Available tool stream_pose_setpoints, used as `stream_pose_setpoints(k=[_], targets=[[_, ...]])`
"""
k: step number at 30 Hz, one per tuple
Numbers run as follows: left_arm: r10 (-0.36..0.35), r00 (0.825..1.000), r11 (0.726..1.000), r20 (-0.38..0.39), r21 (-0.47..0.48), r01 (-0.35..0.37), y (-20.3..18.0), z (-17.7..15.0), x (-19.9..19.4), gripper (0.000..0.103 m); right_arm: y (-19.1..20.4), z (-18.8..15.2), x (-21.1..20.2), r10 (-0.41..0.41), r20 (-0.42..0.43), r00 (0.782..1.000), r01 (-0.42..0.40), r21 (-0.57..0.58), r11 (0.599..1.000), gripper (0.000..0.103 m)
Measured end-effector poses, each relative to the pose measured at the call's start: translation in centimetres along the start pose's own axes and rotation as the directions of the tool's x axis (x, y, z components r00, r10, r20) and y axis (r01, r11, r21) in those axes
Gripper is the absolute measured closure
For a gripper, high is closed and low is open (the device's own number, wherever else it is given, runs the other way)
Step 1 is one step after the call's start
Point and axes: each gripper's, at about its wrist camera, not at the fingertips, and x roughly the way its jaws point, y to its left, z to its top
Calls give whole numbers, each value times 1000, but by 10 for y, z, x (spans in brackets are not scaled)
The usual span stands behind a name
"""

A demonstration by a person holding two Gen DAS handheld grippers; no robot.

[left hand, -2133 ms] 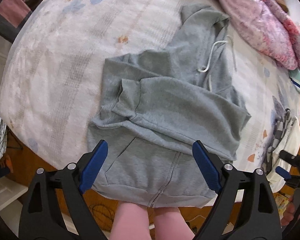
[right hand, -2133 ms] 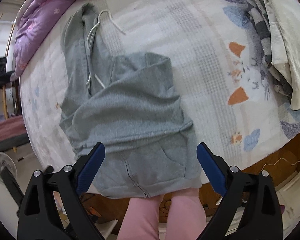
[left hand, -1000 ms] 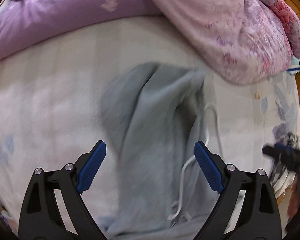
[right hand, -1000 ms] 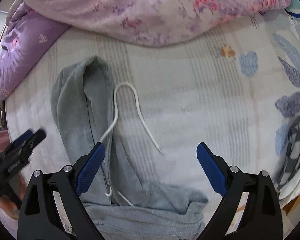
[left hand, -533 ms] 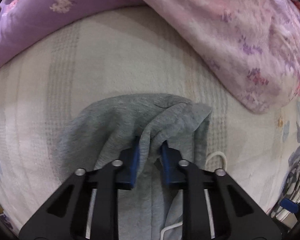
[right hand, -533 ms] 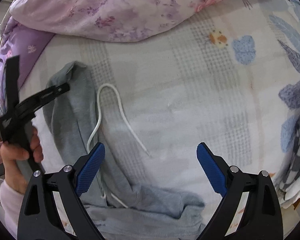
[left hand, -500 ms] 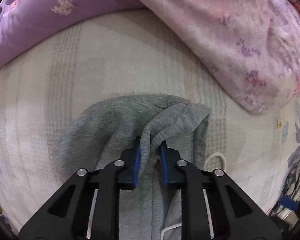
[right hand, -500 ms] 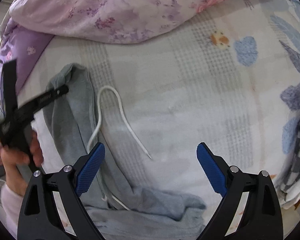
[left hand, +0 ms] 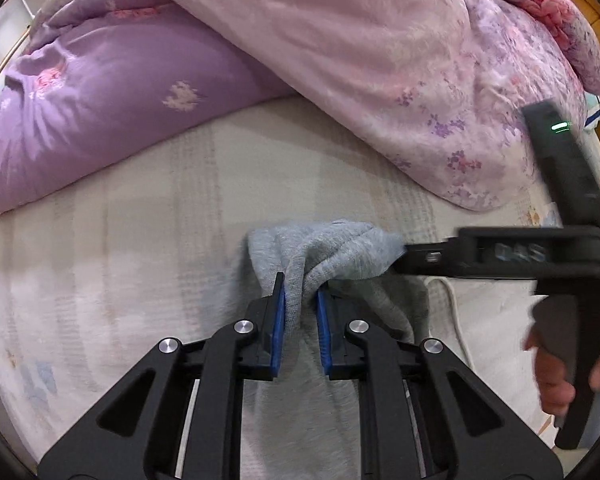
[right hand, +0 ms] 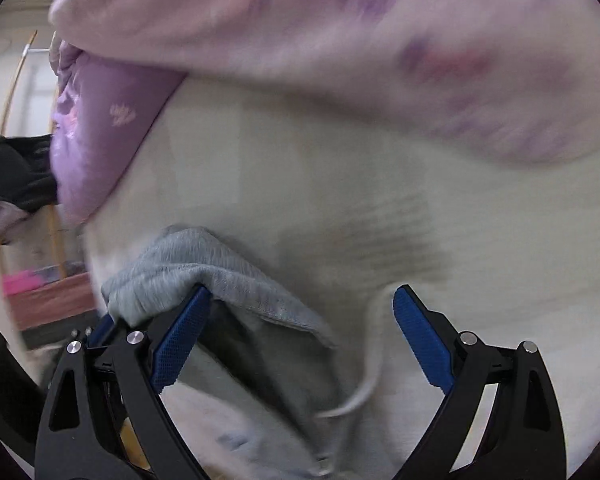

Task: Fold large clothes

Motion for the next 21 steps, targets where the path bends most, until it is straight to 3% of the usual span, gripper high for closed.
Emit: stream_pose_setpoints(k=[2, 5, 7, 9, 12, 14, 18, 19, 20, 21], targets=[[-1, 1000, 1000, 9, -13, 1, 11, -2, -4, 89, 3, -2, 12, 61, -28, 998, -61, 11, 998, 13], [-17, 1000, 999, 9, -37, 17, 26, -4, -9, 89, 9, -7, 23, 66, -40, 997, -66, -5, 998, 13], [2, 1000, 999, 13, -42, -1, 36, -7, -11, 89, 11, -13, 26, 166, -58, 984, -164, 35, 986, 13], [-12, 1000, 998, 9, -58, 13, 42, -7, -12, 89, 15, -19, 23, 205, -48, 978, -204, 33, 978, 13], [-27, 1000, 997, 0, -73, 27, 52, -7, -14, 89, 35, -32, 5, 144, 7, 989, -142, -126, 982, 13], [-23, 1000, 998, 1, -66, 23, 54, -8, -16, 89, 48, -41, -2, 151, 30, 988, -141, -217, 966, 13], [-28, 999, 999, 14, -29, 29, 47, -11, -23, 89, 72, -48, 11, -14, 59, 998, 35, -386, 922, 15], [-28, 999, 999, 16, -30, 28, 45, -11, -24, 89, 76, -49, 17, -48, 60, 997, 69, -437, 897, 28], [-35, 999, 999, 21, -30, 35, 44, -12, -27, 89, 75, -49, 23, -97, 66, 993, 116, -441, 890, 58], [-36, 999, 999, 25, -30, 36, 44, -13, -30, 89, 74, -48, 27, -127, 64, 990, 143, -426, 893, 74]])
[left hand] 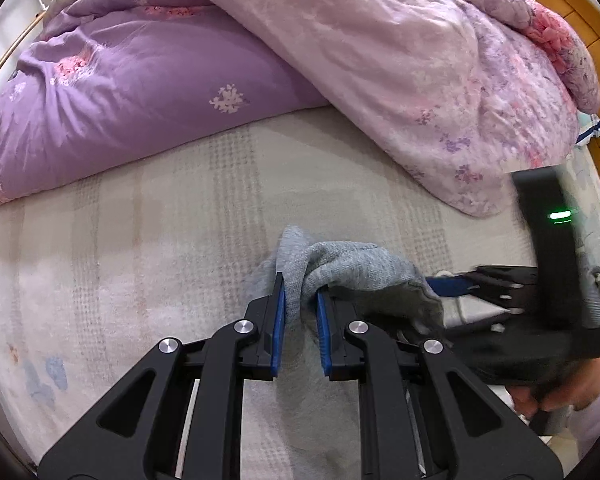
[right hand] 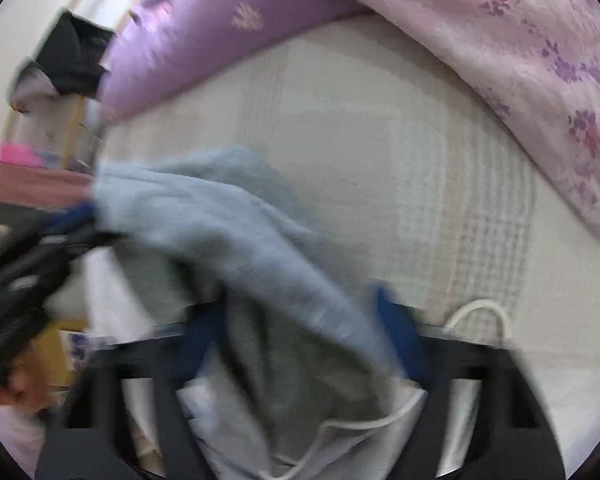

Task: Fold large clothes
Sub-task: 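Lift the hood with both tools and fold it down over the hoodie body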

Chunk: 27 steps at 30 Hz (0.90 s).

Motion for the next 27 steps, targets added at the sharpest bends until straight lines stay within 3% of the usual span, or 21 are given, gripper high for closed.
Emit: stream_pose_setpoints(k=[1, 4, 9, 17, 27], targets=[[5, 1000, 1000, 3, 4, -5, -1, -1, -3, 89, -2, 0, 2, 1, -4, 1000, -1, 28, 1000, 88], [14, 1000, 1000, 6, 3, -14, 0, -4, -9, 89, 0, -8, -10, 9, 60, 998, -13, 68, 998, 95], [28, 999, 1000, 18, -10, -28, 1, -12, -24, 89, 7, -27, -42, 28, 134, 991, -44, 118, 992, 96], [52, 998, 998, 43, -29, -51, -6, -29, -58, 89, 32, -43, -85, 18, 194, 981, -37, 93, 995, 96], [68, 995, 997, 78, -47, -65, -27, -71, -120, 89, 86, -95, -136, -22, 244, 969, 20, 10, 1000, 96]])
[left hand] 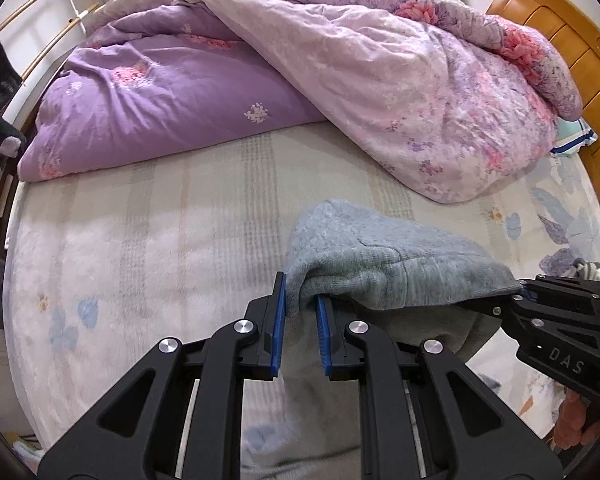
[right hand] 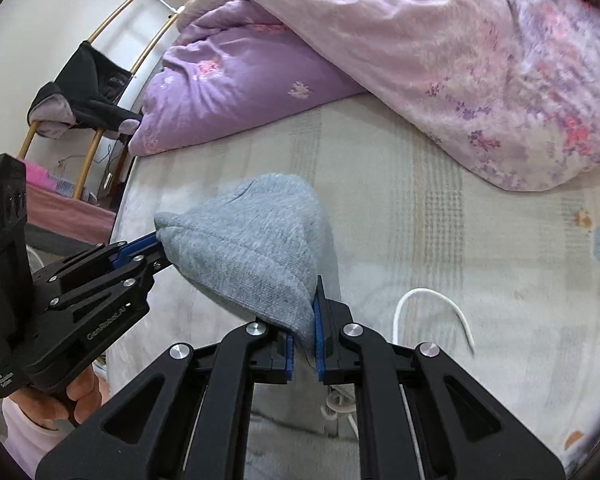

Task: Fold large clothes
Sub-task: 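Lift the hood with both tools and fold it down over the hoodie body, then release the hood and move both tools back over the folded hoodie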

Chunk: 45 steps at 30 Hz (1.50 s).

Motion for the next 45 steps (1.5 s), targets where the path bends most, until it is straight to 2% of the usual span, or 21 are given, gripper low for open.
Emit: stream_pose_setpoints(k=[9, 14, 17, 21, 25, 28, 32, 36, 39, 41, 43, 45], targets=[[20, 999, 1000, 44, -20, -19, -18, -55, -73, 89, 39, -59, -59, -20, 24, 1000, 21, -39, 999, 96], [12, 999, 1000, 42, -26, -11, -25, -103, -106, 89, 57, -106, -86, -16, 25, 1000, 18, -66, 998, 96], [-25, 998, 998, 54, -60, 28, -28, -146, -127, 89, 66, -140, -95, -34, 16, 999, 36, -99, 994, 96], [-29, 999, 996, 21, -88, 31, -32, -199, -138, 89, 71, -186, -100, -16, -27, 1000, 12, -118, 993, 96], [-73, 995, 987, -60, -149, 64, -34, -259, -136, 89, 71, -228, -96, -24, -74, 997, 14, -134, 991, 96], [-91, 988, 985, -122, -154, 72, -40, -296, -132, 89, 66, -262, -88, -29, -123, 992, 14, -121, 993, 96], [-124, 969, 984, -215, -152, 92, -52, -342, -119, 89, 50, -306, -70, -43, -206, 978, 32, -58, 998, 96], [-157, 937, 981, -311, -162, 110, -63, -381, -99, 89, 32, -342, -48, -68, -286, 956, 69, -5, 998, 96], [-169, 908, 980, -383, -160, 115, -72, -405, -81, 88, 15, -369, -21, -133, -369, 920, 143, 0, 990, 96], [-167, 880, 981, -444, -160, 105, -78, -420, -68, 87, 6, -381, -6, -142, -414, 899, 169, 29, 985, 92], [-164, 862, 982, -479, -164, 96, -79, -432, -64, 86, -3, -388, 5, -145, -477, 867, 198, 62, 978, 91], [-182, 854, 979, -487, -172, 110, -77, -436, -69, 65, -7, -387, 6, -86, -509, 856, 173, 126, 977, 90]])
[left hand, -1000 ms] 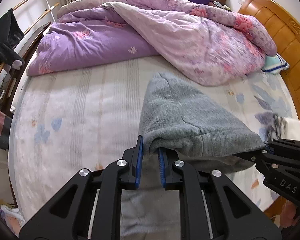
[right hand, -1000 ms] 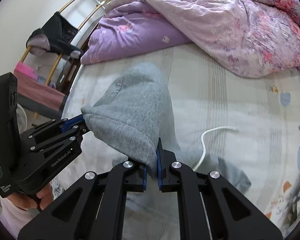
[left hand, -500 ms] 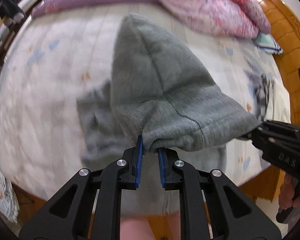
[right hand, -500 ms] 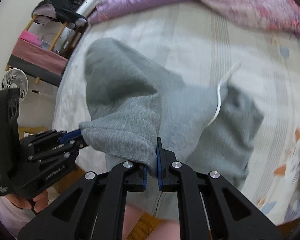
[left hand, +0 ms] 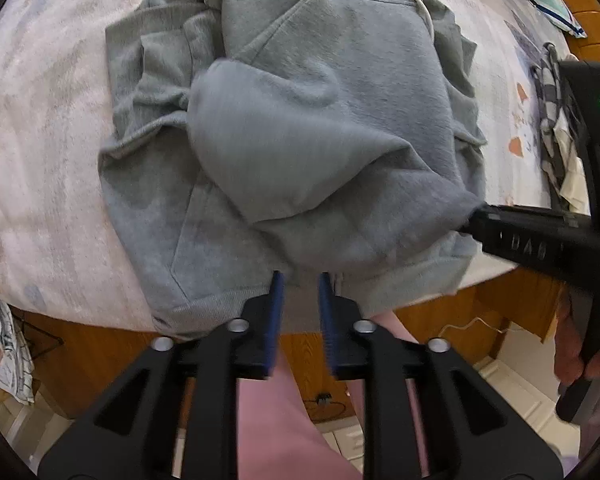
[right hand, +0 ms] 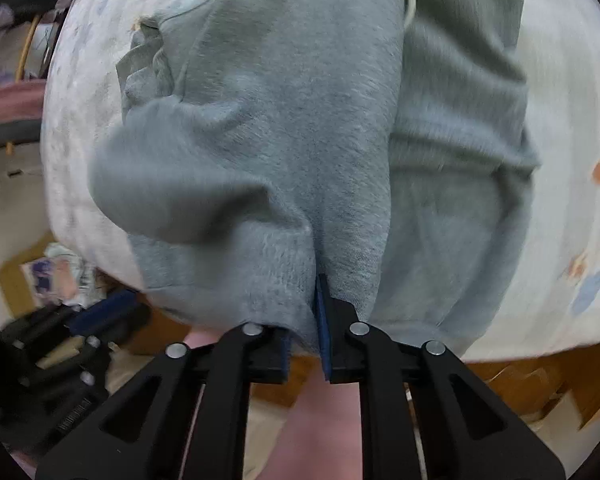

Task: Fold large clothes
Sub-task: 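Release the hood and move both tools back over the folded hoodie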

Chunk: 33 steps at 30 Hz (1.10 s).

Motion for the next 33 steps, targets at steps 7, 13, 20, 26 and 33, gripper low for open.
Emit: stream_pose_setpoints(k=[7, 13, 20, 26, 33], targets=[[-9, 994, 999, 104, -41, 13, 19, 14, -41, 36, -11, 35, -39, 65, 3, 998, -65, 58, 996, 79], [22, 988, 992, 154, -125, -2, 43, 35, -59, 36, -20, 77, -80, 20, 57, 998, -21, 14, 1000, 11], [39, 987, 973, 155, -230, -2, 49, 44, -53, 36, -18, 110, -123, -31, 168, 985, 45, -83, 996, 10], [46, 987, 960, 153, -280, -1, 37, 46, -44, 36, -39, 208, -104, 11, 181, 983, -16, 25, 1000, 28], [38, 986, 939, 163, -343, 20, 31, 51, -33, 36, -57, 271, -42, 43, 66, 997, -51, 137, 989, 64]])
